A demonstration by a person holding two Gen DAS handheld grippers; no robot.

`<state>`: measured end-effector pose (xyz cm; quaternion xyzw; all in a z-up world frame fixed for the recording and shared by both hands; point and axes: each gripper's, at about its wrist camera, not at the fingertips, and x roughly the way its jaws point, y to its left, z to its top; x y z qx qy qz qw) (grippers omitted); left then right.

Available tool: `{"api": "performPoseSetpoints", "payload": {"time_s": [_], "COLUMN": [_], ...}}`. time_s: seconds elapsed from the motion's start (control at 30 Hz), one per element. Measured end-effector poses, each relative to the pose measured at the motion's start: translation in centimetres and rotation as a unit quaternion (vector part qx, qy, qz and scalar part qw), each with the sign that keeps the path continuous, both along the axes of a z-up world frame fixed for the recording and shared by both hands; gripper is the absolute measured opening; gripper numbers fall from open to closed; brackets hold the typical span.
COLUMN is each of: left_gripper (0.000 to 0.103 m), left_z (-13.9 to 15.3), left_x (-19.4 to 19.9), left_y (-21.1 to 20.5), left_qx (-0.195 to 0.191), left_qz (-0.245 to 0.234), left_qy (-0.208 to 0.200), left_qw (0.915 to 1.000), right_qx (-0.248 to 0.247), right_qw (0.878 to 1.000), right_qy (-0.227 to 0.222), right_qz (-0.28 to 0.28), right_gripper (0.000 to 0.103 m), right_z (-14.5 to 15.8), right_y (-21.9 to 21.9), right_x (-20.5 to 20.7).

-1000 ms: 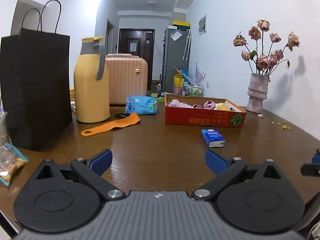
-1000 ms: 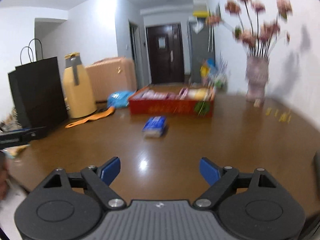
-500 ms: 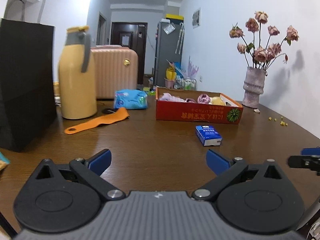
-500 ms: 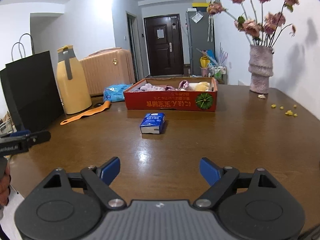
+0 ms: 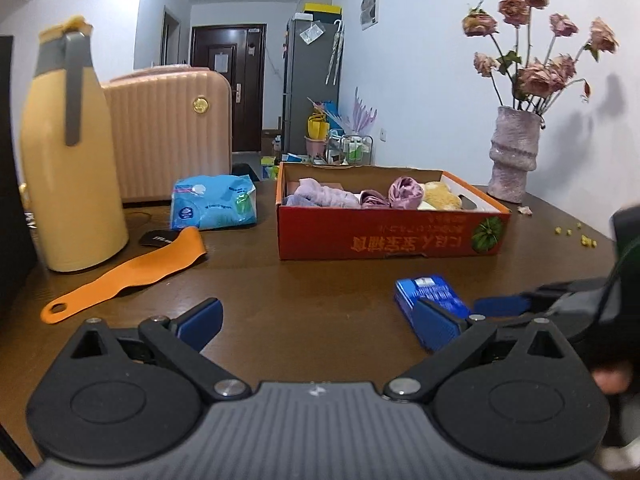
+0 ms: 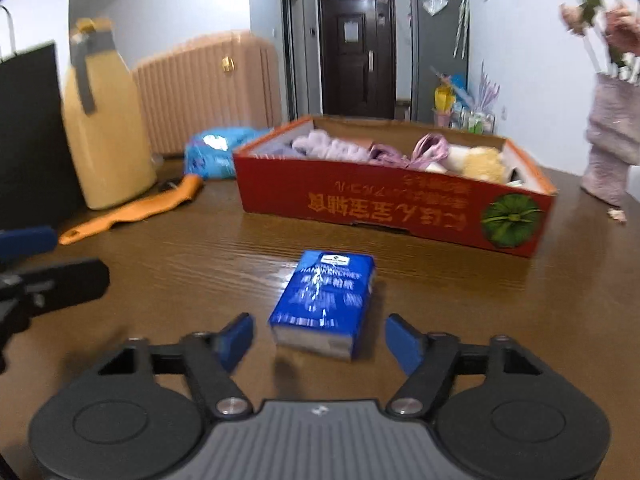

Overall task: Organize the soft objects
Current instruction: 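Close both grippers on the blue handkerchief tissue pack, then carry the tissue pack over the box and lower it inside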

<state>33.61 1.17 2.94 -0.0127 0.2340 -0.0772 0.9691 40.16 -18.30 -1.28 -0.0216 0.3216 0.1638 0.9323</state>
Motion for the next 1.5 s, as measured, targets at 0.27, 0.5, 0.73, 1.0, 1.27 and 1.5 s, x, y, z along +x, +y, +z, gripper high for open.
{"api": "performPoseSetpoints", "payload": {"time_s": [0.27,0.5,0.73,1.0,1.27,1.5], "left_gripper": [0.103,0.081,0.038,0.026,0.023,0.023], "left_z": [-0.4,-2.7,-4.7,-4.2,-2.8,-0.3], "left_x": [4.8,6.6,8.2,4.4,-4.5,-7.0], "left_y": [-0.3,-2.6,-2.6,-2.4,-2.6,-3.1], "left_qx": [-0.029,-0.061,-0.148,-0.179,-0.196,-0.186], "left_qz": [-0.056,-0.089,-0.104,-0.077,-0.075,-0.082], "left_qy": [0.033,0.076,0.148,0.156,0.147,0.111], "left_qw": [0.9975,0.9913,0.9722,0.9684,0.9665,0.9728], "right_qx": [-0.019,0.114,0.184,0.188,0.211,0.208], "right_qw": [0.986,0.992,0.980,0.980,0.976,0.978], "right_qy": [0.022,0.019,0.069,0.060,0.060,0.025], "right_qz": [0.162,0.056,0.013,0.002,-0.002,0.000], "right_gripper": [0.057,0.062,0.033,0.023,0.022,0.022], "right_z": [0.5,1.6,-1.3,-1.0,0.2,2.6], "right_y": [-1.6,-8.1,-6.7,-6.3,-7.7,-7.9], "right_x": [-0.3,-0.1,2.2,-1.4,-10.0,-12.8]}}
